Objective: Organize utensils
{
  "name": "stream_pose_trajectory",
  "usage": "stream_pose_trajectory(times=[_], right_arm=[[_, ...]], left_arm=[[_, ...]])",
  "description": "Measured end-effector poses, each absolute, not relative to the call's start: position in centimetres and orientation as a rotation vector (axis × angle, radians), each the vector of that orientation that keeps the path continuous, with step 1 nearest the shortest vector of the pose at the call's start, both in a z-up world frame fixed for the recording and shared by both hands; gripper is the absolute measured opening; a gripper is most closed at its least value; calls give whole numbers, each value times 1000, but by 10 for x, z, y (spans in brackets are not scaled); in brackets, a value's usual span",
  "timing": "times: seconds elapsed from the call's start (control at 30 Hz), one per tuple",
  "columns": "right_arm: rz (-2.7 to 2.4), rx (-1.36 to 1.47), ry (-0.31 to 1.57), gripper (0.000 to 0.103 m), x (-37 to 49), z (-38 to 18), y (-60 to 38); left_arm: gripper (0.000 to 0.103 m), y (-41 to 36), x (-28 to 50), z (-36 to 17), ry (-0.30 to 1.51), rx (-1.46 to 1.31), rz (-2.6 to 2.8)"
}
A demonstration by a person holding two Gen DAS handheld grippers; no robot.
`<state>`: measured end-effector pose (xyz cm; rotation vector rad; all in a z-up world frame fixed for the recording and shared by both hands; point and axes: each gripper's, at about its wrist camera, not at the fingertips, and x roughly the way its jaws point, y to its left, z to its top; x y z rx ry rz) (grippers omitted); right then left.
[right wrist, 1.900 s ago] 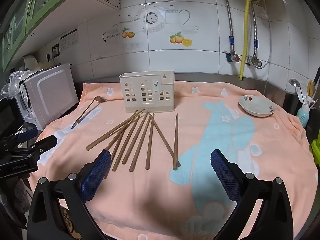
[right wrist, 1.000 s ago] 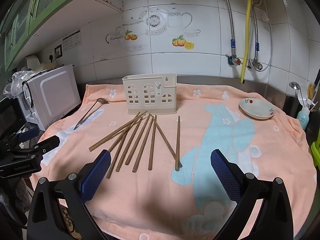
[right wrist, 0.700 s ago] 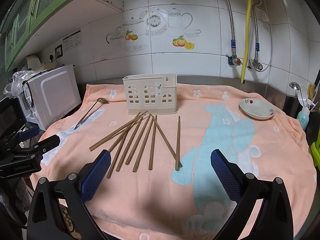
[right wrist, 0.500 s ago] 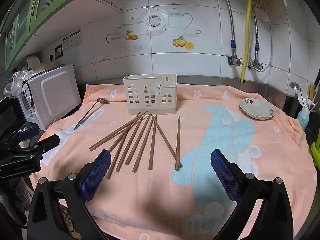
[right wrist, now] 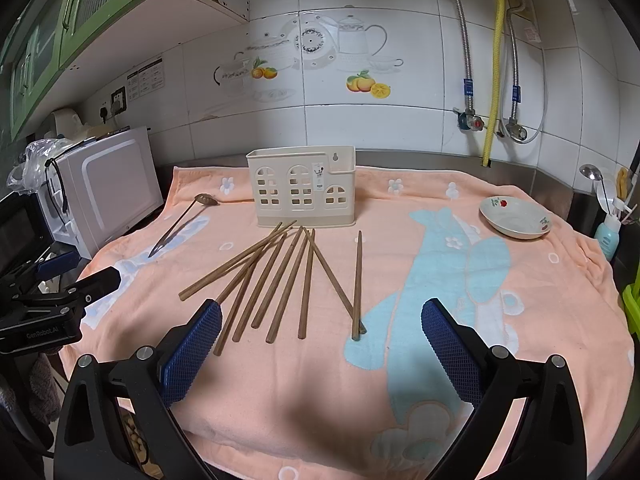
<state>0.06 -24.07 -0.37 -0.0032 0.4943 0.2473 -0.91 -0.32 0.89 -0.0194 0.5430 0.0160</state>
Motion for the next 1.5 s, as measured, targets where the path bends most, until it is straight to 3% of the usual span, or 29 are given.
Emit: stream_pose_trajectory(times=[1.5], right_arm=[[248,-4,500,97,4,-9,-240]], left_arm=[[98,-8,-3,1,549,-10,7]])
